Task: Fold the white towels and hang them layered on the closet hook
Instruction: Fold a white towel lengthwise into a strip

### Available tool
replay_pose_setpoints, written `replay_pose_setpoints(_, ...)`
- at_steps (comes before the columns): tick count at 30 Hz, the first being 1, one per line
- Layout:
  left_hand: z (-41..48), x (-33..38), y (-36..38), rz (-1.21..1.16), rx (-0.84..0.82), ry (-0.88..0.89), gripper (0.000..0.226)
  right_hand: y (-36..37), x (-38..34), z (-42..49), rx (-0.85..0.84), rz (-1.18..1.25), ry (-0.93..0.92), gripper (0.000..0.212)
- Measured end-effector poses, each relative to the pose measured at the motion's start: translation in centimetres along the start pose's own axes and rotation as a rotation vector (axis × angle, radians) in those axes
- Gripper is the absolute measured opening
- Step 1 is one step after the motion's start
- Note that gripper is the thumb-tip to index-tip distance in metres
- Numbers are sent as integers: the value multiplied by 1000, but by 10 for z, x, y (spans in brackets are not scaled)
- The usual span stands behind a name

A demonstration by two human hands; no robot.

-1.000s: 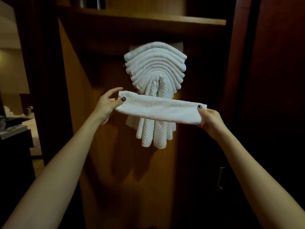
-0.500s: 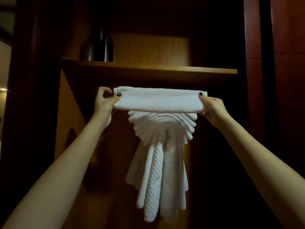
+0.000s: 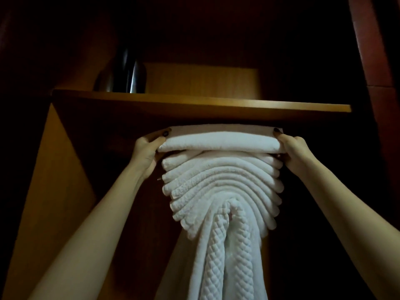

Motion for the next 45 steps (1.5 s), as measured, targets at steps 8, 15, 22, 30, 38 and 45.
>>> replay_pose_setpoints(8,11,7,18,-161,-41,-32,8,13,-1,15,-116,116,123,22)
replay_pose_setpoints(15,-17,4,41,-148,-302,-216,25,8,8,3,-192,215,278,26)
replay_pose_setpoints(22,-37,17,45,-276,-351,-214,59,3,28,-32,-395,347,386,27)
replay_pose_setpoints(30,-26,27,39,-89,-172,-91,36,4,1,-22,-174,532,172,24)
replay_pose_setpoints(38,-21,32,31,-82,-193,-24,21,-5,-3,-37,-262,408,18,30)
replay_pose_setpoints(45,-28,50,44,-231,-330,58,41,-4,-22,-36,-504,631,41,30)
Point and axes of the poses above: each hand's wrist, its own z-axis towards the middle knuckle, its own y-axis out of the palm, x = y × z, the point moved 8 cm from there along z, towards the middle knuckle, and after that the axes turned 9 degrees about z, right-handed, at the moved point
